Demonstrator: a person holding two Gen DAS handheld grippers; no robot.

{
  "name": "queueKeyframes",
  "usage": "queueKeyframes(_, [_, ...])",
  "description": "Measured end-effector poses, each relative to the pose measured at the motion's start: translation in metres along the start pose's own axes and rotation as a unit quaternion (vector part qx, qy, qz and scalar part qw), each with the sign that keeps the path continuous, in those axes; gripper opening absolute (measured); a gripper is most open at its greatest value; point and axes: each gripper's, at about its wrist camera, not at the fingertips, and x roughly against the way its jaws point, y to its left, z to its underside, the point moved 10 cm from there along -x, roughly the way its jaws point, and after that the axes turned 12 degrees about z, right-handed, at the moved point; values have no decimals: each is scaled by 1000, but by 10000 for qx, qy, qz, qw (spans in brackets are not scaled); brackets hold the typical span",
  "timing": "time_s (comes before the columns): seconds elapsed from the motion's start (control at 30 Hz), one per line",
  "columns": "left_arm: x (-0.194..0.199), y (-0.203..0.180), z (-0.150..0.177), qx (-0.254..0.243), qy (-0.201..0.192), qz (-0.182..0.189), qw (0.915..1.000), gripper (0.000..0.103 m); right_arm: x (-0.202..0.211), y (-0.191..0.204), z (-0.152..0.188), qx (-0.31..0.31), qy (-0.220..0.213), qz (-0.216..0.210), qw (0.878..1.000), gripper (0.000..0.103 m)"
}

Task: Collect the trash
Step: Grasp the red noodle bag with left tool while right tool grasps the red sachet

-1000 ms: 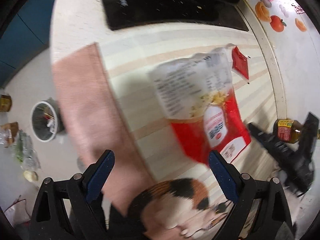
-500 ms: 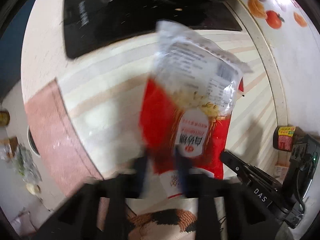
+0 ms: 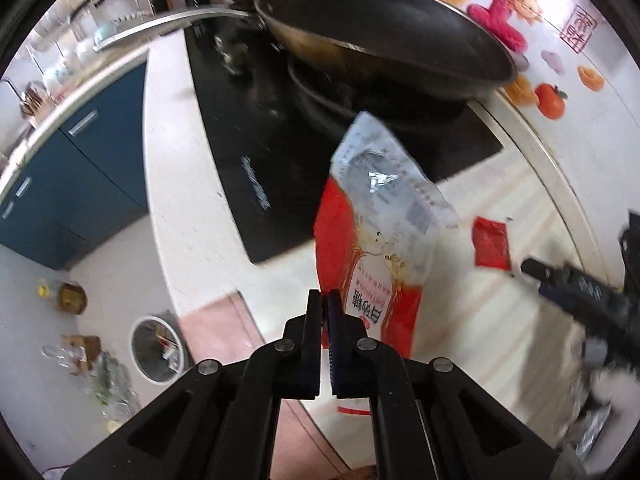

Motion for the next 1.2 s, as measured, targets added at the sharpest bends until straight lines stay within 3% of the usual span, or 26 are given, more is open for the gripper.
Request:
queueKeyframes(0.2, [-5, 11, -5, 80, 47, -113, 9999, 0, -41, 27, -37, 590, -11, 661, 9961, 72])
queueKeyframes(0.3, [-8, 9, -5, 69, 70, -142, 9999, 0, -44, 42, -36, 1213, -279, 1345, 9831, 56])
queueKeyframes(0.33, [-8, 10, -5, 68, 75, -140, 9998, 0, -44, 45, -34, 1334, -372, 1456, 9796, 42])
queueKeyframes(0.43, [-5, 5, -7, -8, 68, -122, 9999, 0, -36, 47, -31, 1421, -549, 1392, 9785, 13])
queueKeyframes(0.5, [0, 1, -9, -80, 31, -98, 9999, 0, -28, 45, -29, 1351, -614, 1283, 9806, 9])
queueKeyframes(0.87, [66, -6, -23, -422, -478, 48, 9980, 0, 69, 24, -4, 772, -1140, 777, 9874, 5])
queueKeyframes(1.0, [97, 13, -26, -343, -729, 56, 9967, 0, 95, 38, 7, 792, -1219, 624, 9874, 4])
queueKeyframes(1.2, [137, 55, -19, -139, -1041, 2, 9945, 0, 114, 89, 41, 1014, -1255, 337, 9863, 4])
